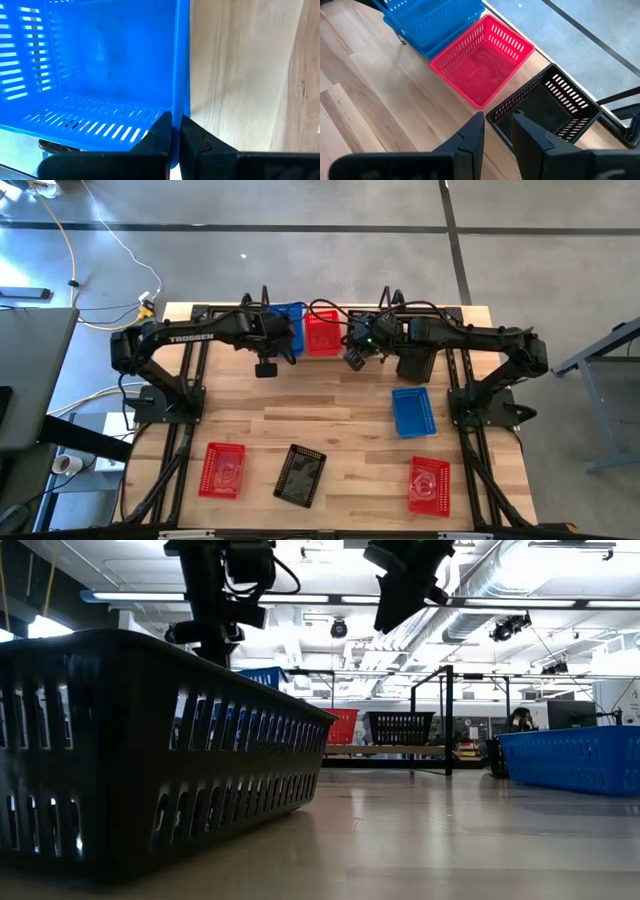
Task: Stack baskets on shelf by color
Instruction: Stack the left blue bin on top of the blue bin on the shelf, then stack the right red bin on top of the red bin on the shelf
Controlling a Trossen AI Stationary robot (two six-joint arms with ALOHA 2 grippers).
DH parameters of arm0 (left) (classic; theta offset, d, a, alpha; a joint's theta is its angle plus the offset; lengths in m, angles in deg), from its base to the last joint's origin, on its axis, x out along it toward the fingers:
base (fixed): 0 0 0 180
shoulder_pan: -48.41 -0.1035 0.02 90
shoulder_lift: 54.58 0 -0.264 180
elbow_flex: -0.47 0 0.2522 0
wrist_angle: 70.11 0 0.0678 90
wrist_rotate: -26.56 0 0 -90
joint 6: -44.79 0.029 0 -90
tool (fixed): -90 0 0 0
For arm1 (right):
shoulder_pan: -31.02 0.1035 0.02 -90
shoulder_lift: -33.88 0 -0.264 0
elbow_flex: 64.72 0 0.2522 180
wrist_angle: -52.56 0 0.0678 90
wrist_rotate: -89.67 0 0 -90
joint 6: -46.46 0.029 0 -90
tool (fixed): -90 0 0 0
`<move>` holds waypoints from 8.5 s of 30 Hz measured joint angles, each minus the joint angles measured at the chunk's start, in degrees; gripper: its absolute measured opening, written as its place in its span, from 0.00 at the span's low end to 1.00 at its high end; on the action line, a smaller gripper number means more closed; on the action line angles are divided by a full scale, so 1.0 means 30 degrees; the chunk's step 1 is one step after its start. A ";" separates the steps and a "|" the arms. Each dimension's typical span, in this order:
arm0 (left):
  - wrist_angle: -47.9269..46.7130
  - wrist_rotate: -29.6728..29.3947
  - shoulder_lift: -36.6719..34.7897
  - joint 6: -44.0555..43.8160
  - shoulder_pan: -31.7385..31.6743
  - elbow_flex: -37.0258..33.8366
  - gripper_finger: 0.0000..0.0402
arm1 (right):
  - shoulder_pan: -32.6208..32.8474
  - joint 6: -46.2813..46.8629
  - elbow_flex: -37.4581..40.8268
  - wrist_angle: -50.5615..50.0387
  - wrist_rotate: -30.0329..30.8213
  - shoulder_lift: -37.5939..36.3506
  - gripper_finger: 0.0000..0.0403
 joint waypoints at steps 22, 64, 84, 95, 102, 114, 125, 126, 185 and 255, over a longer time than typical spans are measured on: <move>-0.0769 0.0527 0.0000 -0.0814 -0.0262 -0.0007 0.04 | 0.0000 0.0007 0.0000 0.0012 -0.0008 0.0000 0.21; -0.4555 0.3587 -0.0973 -0.4461 0.0526 0.4357 0.29 | 0.0619 -0.0701 0.0000 -0.2867 -0.6798 0.0007 0.21; -0.3387 0.3571 -0.4895 -1.0816 0.7234 0.0797 0.29 | 0.9271 0.6328 0.2433 -0.3750 -0.9050 0.0015 0.21; -0.3074 0.2794 -0.5144 -1.1459 0.9385 0.0335 0.29 | 1.4962 1.0745 0.2433 -0.3534 -0.8305 0.0007 0.21; -0.3013 0.2188 -0.5144 -1.1373 0.9698 0.0335 0.29 | 1.7782 1.3276 0.2433 -0.3536 -0.7824 0.0021 0.21; -0.3013 0.2035 -0.5144 -1.2192 0.9690 0.0335 0.29 | 2.1929 1.5872 0.2427 -0.2293 -0.7498 0.1680 0.33; -0.3013 0.2042 -0.5136 -1.2367 0.9676 0.0335 0.29 | 2.2946 1.6339 0.2427 -0.1262 -0.7505 0.3726 0.33; -0.3013 0.2039 -0.5136 -1.2405 0.9676 0.0335 0.29 | 2.2944 1.6342 0.2428 -0.1264 -0.7508 0.3924 0.33; -0.3028 0.1998 -0.5122 -1.2330 0.9083 0.0335 0.29 | 1.5185 0.5663 -0.3897 0.0074 -0.6580 0.7337 0.00; -0.3035 0.1051 -0.5122 -1.3666 0.2252 0.0335 0.29 | -0.2098 -1.6691 -0.7125 -0.1863 -0.4387 0.8053 0.00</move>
